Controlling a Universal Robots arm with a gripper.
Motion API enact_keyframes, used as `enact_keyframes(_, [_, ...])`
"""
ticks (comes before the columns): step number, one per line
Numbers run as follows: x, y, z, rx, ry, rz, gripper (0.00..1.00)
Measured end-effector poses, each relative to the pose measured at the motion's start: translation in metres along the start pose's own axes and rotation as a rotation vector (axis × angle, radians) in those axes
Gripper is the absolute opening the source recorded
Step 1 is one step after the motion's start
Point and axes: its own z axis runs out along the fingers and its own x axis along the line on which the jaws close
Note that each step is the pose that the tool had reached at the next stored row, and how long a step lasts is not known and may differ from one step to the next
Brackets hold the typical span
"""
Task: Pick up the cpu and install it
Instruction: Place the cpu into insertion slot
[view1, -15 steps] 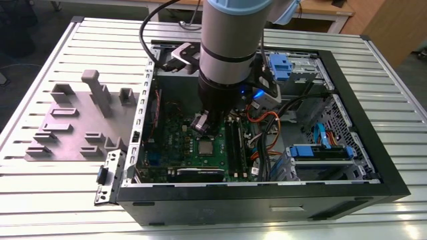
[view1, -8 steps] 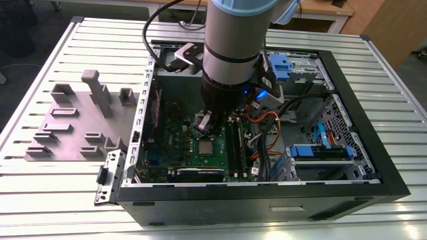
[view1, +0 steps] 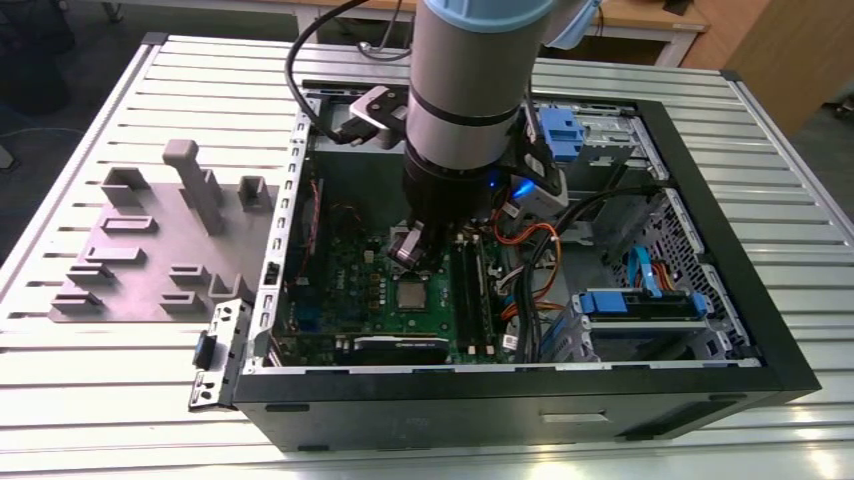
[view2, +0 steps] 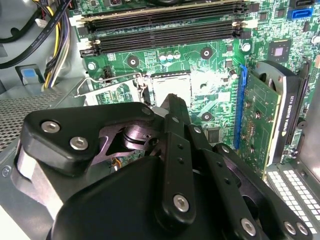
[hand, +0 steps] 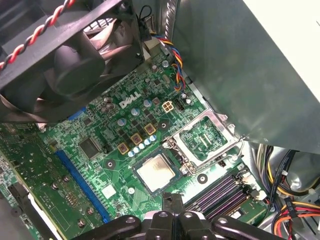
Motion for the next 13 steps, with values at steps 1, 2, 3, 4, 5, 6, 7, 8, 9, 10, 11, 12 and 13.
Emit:
enact_keyframes(1, [-0.0004, -0.0004, 0.0, 0.0, -0.0001, 0.0, 0.11])
enact_keyframes(2, [-0.0009, -0.0012, 0.0, 0.0, -0.0001, 0.0, 0.11])
enact_keyframes(3, [-0.0016, -0.002, 0.0, 0.0, 0.0, 0.0, 0.11])
enact_keyframes(4, [-0.0022, -0.0029, 0.0, 0.0, 0.0, 0.0, 0.11])
enact_keyframes(5, [-0.0032, -0.0041, 0.0001, -0.0001, 0.0001, 0.0, 0.11])
enact_keyframes(6, [-0.004, -0.0052, 0.0001, -0.0005, 0.0003, 0.0, 0.11])
enact_keyframes(7, [-0.0046, -0.006, 0.0001, -0.0012, 0.0002, 0.0, 0.11])
enact_keyframes(8, [-0.0048, -0.0064, 0.0001, -0.0064, -0.0065, 0.0, 0.11])
enact_keyframes(9, [-0.0048, -0.0066, 0.0002, -0.0176, -0.0208, 0.0, 0.11])
enact_keyframes(10, [-0.0047, -0.0069, 0.0002, -0.0284, -0.0349, -0.001, 0.11])
enact_keyframes(11, [-0.0045, -0.0072, 0.0002, -0.0391, -0.0487, -0.001, 0.11])
enact_keyframes(12, [-0.0044, -0.0074, 0.0004, -0.0452, -0.0568, -0.001, 0.11])
enact_keyframes(13, [-0.0044, -0.0074, 0.0007, -0.0454, -0.0572, -0.001, 0.11])
